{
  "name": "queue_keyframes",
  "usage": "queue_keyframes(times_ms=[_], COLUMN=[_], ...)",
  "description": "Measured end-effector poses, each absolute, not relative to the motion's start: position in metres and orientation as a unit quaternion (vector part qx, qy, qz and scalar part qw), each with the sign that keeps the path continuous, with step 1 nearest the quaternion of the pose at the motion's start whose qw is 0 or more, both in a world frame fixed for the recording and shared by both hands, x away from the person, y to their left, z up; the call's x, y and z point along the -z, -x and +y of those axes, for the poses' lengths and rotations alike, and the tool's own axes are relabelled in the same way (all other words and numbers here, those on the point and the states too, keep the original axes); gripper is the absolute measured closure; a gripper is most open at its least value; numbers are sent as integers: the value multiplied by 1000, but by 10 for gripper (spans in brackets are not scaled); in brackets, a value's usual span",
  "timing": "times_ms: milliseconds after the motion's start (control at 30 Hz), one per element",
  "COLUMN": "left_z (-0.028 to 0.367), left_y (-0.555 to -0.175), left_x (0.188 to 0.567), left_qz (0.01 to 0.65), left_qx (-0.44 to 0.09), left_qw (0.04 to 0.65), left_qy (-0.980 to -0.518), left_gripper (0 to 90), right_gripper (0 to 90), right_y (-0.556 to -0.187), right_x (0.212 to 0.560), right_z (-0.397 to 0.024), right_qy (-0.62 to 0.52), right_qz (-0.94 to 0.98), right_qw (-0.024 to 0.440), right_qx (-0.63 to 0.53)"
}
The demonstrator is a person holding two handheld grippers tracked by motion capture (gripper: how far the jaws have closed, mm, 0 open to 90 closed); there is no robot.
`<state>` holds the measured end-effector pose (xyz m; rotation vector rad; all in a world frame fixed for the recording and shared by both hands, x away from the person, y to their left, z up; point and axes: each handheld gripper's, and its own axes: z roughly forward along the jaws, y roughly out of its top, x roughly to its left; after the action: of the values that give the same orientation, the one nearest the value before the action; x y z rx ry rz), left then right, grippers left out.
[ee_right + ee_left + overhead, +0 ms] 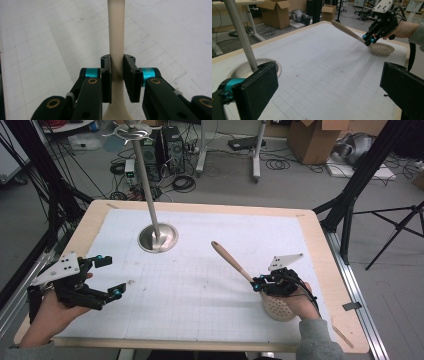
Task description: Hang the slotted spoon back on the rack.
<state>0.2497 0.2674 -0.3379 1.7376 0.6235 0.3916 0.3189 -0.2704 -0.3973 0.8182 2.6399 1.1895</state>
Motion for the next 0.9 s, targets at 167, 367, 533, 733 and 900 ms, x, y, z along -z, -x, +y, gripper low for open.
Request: queue_keyframes(times_ms=[167, 367, 533, 733, 900], left_z=[268, 268, 269, 270, 273], left_y=[-250, -249, -250, -249, -249], left_x=[338, 337, 337, 336, 335], left_qz=[268, 268, 269, 269, 270], left_qx=[-168, -168, -168, -169, -172], left_qw=[587, 587, 588, 591, 592], left_qy=[-745, -745, -744, -742, -740], left_gripper=[20, 20, 20, 20, 20], right_gripper=[777, 777, 777, 777, 777], right_y=[-318, -316, -315, -312, -310], right_x=[392, 389, 386, 378, 371], right_z=[-274, -273, -270, -270, -269], right_qy=[-271, -265, -252, -255, -253], right_qz=[863, 863, 866, 856, 851], right_qw=[72, 69, 70, 78, 84], right_qx=[-421, -424, -426, -442, -453])
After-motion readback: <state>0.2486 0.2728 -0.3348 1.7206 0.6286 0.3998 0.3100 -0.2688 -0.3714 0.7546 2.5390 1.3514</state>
